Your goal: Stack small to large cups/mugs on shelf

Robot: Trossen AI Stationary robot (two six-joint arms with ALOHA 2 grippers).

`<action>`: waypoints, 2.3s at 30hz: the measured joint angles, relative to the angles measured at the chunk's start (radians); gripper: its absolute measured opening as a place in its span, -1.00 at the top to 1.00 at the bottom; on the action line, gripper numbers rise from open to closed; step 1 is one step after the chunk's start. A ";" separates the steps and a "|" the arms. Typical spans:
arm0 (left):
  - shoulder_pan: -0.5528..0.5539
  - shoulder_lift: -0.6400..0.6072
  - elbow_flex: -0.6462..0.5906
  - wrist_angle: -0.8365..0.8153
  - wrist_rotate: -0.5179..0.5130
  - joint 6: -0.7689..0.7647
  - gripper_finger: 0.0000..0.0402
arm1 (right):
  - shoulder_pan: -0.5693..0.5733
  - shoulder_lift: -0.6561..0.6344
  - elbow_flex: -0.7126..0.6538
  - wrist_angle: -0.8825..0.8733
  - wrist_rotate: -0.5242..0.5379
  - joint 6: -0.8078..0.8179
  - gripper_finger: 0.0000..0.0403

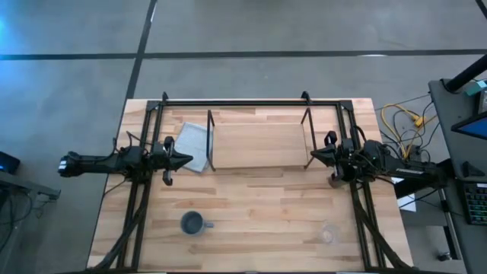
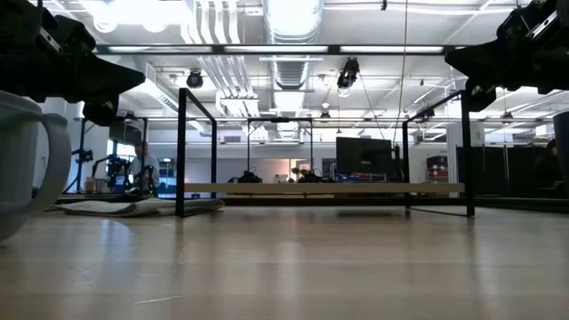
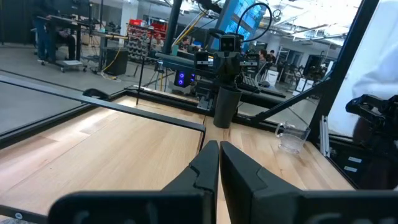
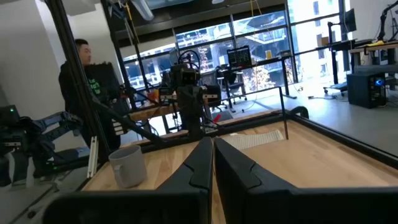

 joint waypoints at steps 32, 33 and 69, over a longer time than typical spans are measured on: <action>0.000 0.000 0.000 0.001 -0.002 0.000 1.00 | 0.000 0.000 0.000 0.059 0.000 0.329 0.96; 0.000 0.000 0.000 0.001 -0.003 0.000 1.00 | 0.000 0.000 0.000 0.084 0.000 0.375 0.96; 0.000 0.812 1.305 -0.558 -0.185 0.353 1.00 | 0.001 0.892 1.556 -1.177 -0.126 0.154 0.96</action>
